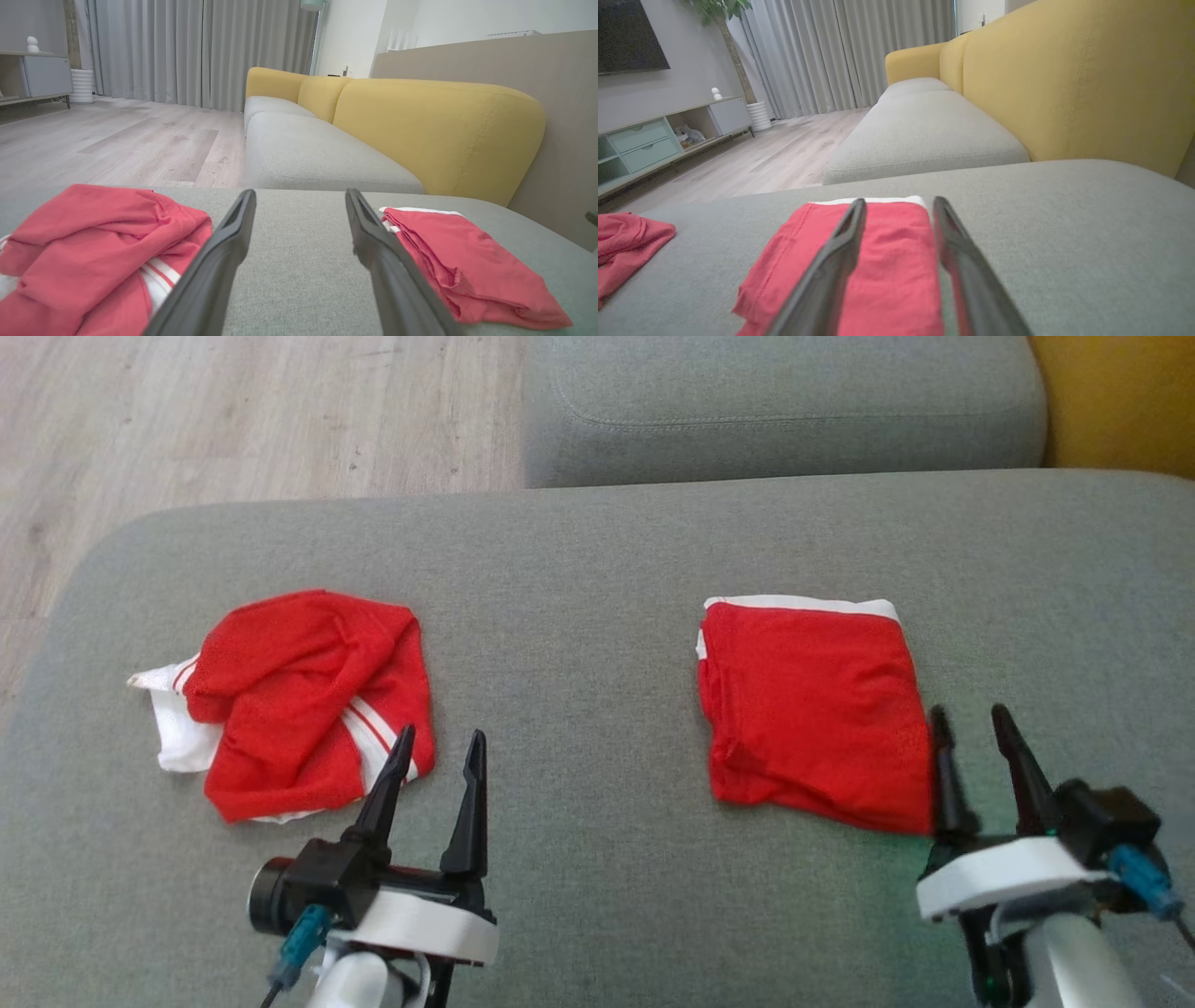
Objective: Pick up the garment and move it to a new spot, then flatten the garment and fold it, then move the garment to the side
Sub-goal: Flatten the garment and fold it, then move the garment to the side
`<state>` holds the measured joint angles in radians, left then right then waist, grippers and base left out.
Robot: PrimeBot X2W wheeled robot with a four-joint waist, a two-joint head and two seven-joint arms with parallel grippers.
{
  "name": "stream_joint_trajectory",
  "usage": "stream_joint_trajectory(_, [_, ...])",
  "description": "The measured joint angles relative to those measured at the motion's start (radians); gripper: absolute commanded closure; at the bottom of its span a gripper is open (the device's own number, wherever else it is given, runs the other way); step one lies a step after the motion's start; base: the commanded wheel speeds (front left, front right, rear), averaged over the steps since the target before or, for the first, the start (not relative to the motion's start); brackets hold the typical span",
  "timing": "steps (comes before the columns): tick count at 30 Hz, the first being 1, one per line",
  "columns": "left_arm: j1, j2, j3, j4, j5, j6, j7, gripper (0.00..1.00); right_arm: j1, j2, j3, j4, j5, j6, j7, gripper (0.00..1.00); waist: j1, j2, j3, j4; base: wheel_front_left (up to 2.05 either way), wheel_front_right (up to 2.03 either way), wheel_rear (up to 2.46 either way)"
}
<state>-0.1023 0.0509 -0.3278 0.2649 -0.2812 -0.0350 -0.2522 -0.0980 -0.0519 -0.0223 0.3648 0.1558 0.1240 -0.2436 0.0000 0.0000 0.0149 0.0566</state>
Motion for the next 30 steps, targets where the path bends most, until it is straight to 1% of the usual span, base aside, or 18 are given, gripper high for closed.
stream_joint_trajectory(4, [0.0, 0.0, 0.008, 0.024, -0.002, 0.0, 0.0, 0.0, 0.034, 0.005, 0.023, -0.023, 0.036, 0.0, 0.007, 0.0, 0.0, 0.0, 0.001, -0.008, 0.0, 0.0, 0.0])
stream_joint_trajectory(9, [0.0, 0.0, 0.008, 0.035, -0.002, 0.0, 0.0, 0.0, 0.041, 0.005, 0.027, -0.043, 0.039, 0.0, 0.016, 0.0, 0.0, 0.0, -0.001, -0.007, 0.0, 0.0, 0.0])
stream_joint_trajectory(12, [0.0, 0.0, 0.008, 0.035, -0.002, 0.0, 0.0, 0.0, 0.04, 0.005, 0.023, -0.046, 0.03, 0.0, 0.026, 0.0, 0.0, 0.0, 0.003, -0.003, 0.0, 0.0, 0.0])
stream_joint_trajectory(14, [-0.001, 0.0, 0.007, 0.035, -0.002, 0.0, 0.0, 0.0, 0.034, 0.005, 0.013, -0.039, -0.002, 0.0, 0.045, 0.0, 0.0, 0.0, 0.011, -0.001, 0.0, 0.0, 0.0])
stream_joint_trajectory(18, [-0.01, 0.0, 0.0, 0.034, 0.004, -0.001, 0.0, 0.0, -0.024, 0.005, -0.025, 0.023, -0.058, 0.0, 0.1, 0.0, 0.0, 0.0, 0.039, 0.007, 0.0, 0.0, 0.0])
stream_joint_trajectory(21, [-0.031, 0.0, -0.012, 0.027, 0.004, -0.002, 0.0, 0.0, -0.1, 0.005, -0.072, 0.086, -0.058, 0.0, 0.137, 0.0, 0.0001, 0.0, 0.064, 0.019, 0.0, 0.0, 0.0])
stream_joint_trajectory(25, [-0.064, -0.001, -0.031, 0.015, 0.002, -0.004, 0.0, 0.0, -0.192, 0.004, -0.139, 0.199, -0.029, 0.0, 0.19, 0.0, 0.0001, 0.0, 0.103, 0.038, 0.0, 0.0, 0.0])
stream_joint_trajectory(30, [-0.093, -0.001, -0.04, 0.011, 0.003, -0.006, 0.0, 0.0, -0.267, 0.004, -0.142, 0.314, -0.023, 0.0, 0.226, 0.0, 0.0002, 0.0, 0.152, 0.069, 0.0, 0.0, 0.0])
